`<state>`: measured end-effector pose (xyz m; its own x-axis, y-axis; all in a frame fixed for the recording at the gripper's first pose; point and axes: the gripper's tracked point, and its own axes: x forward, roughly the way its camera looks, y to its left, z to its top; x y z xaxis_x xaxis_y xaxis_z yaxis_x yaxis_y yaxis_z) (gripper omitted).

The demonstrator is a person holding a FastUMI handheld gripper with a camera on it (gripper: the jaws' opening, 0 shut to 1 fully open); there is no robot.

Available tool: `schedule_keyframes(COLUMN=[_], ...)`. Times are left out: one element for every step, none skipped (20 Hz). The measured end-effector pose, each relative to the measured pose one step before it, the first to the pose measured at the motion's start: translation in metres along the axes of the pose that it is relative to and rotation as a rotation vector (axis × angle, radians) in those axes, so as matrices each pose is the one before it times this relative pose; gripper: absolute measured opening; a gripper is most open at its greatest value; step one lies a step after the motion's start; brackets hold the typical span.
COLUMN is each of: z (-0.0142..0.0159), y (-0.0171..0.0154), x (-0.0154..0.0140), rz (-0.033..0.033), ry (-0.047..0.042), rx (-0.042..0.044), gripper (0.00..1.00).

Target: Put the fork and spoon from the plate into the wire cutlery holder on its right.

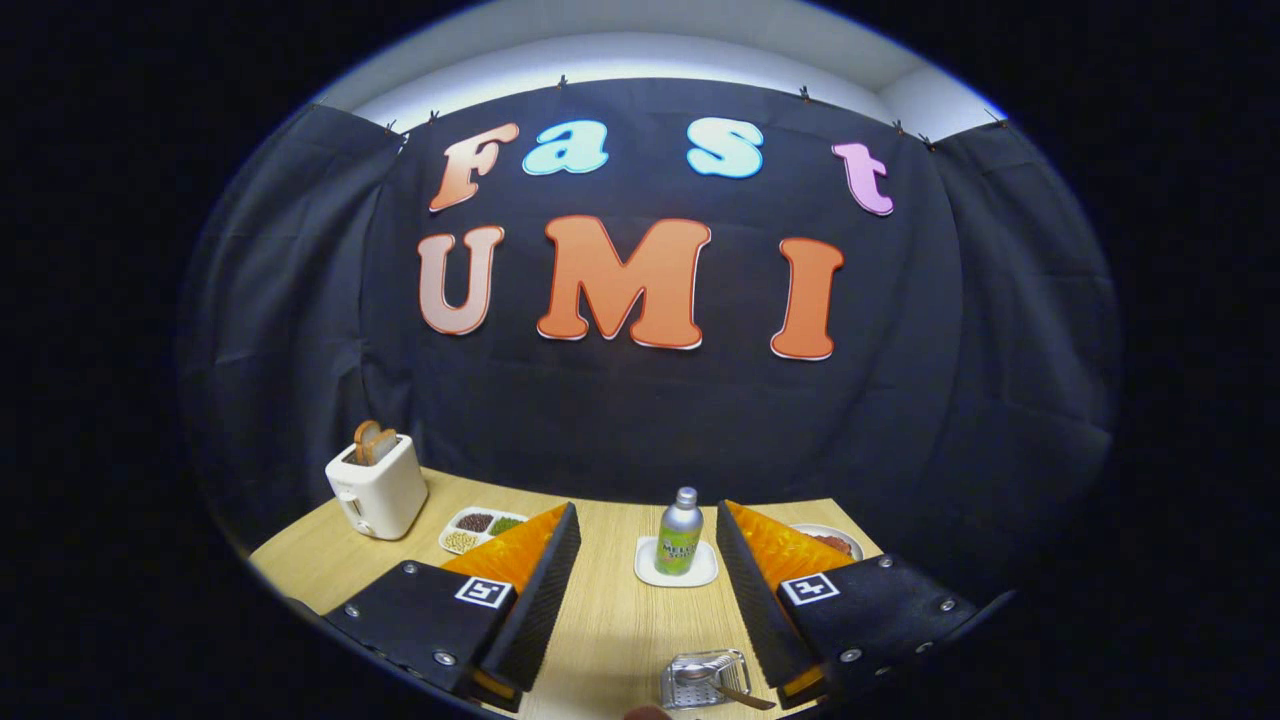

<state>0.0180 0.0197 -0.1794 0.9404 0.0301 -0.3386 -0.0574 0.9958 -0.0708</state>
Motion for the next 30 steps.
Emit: schedule_keyframes(z=[0.00817,0.00679,0.00588,0.00699,0.00504,0.00618,0.00394,0.00269,0.00124,-0.00183,-0.00314,-0.00492,-0.00808,-0.00821,-0.013,-0.01608,-0.01641,-0.01779,-0.01783,-0.01782,-0.02026,-0.01951,-0.01693,-0.01689,-0.01712,-0.01319,-0.01437,-0.01231,-0.01243,-0.01351], y=[0.00716,0.00624,0.00632,0.0065,0.00328,0.00791,0.00896,0.01086,0.00944,0.00619,0.00701,0.0106,0.01129,0.00884,0.00956,0.01102,0.01061,0.0091,0.00883,0.00915,0.00767,0.00836,0.00521,0.00642,0.00556,0.00517,0.00358,0.00552,0.00408,0.00555], x=[-0.00138,-0.00098,0.0009,0.00066,0.00278,-0.00024,0.00065,0.00118,0.00236,0.00249,0.0014,0.00067,0.00033,0.00322,0.00198,0.00293,0.0015,0.00473,0.00379,0.00473,0.00524,0.00578,0.006,0.00676,0.00634,0.00523,0.00478,0.00689,0.00407,0.00522], rz=[0.01012,0.01084,0.00567,0.00765,0.00483,0.01026,0.01274,0.01867,0.01065,0.01355,0.01065,0.01544,0.01432,0.01277,0.01569,0.01756,0.01532,0.01134,0.01155,0.01396,0.00853,0.01111,0.00188,0.00925,0.00409,0.00896,0.0018,0.00944,0.00095,0.00839], ry=[-0.01925,-0.01718,-0.01913,-0.02141,-0.01584,-0.01632,-0.00965,-0.0101,-0.00278,0.00176,0.00633,0.01114,0.01493,0.02126,0.03143,0.03804,0.04292,0.04027,0.04404,0.04947,0.05723,0.04813,0.05062,0.04936,0.05407,0.04796,0.05119,0.04078,0.04399,0.04641], rx=[0.01509,0.00921,0.00277,-0.00302,-0.00236,0.00386,0.00775,0.00974,0.00273,0.00212,0.00021,0.0026,0.00021,-0.00381,-0.00677,-0.00565,-0.00371,-0.00101,-0.00037,-0.00053,-0.00356,0.00026,0.00022,0.00353,0.00676,0.00692,0.00382,0.00435,-0.00063,-0.00301], gripper=[0.85,0.86,0.86,0.86,0.86,0.86,0.86,0.86,0.86,0.86,0.86,0.86,0.86,0.86,0.87,0.87,0.87,0.87,0.87,0.87,0.87,0.87,0.87,0.87,0.87,0.87,0.87,0.87,0.87,0.87])
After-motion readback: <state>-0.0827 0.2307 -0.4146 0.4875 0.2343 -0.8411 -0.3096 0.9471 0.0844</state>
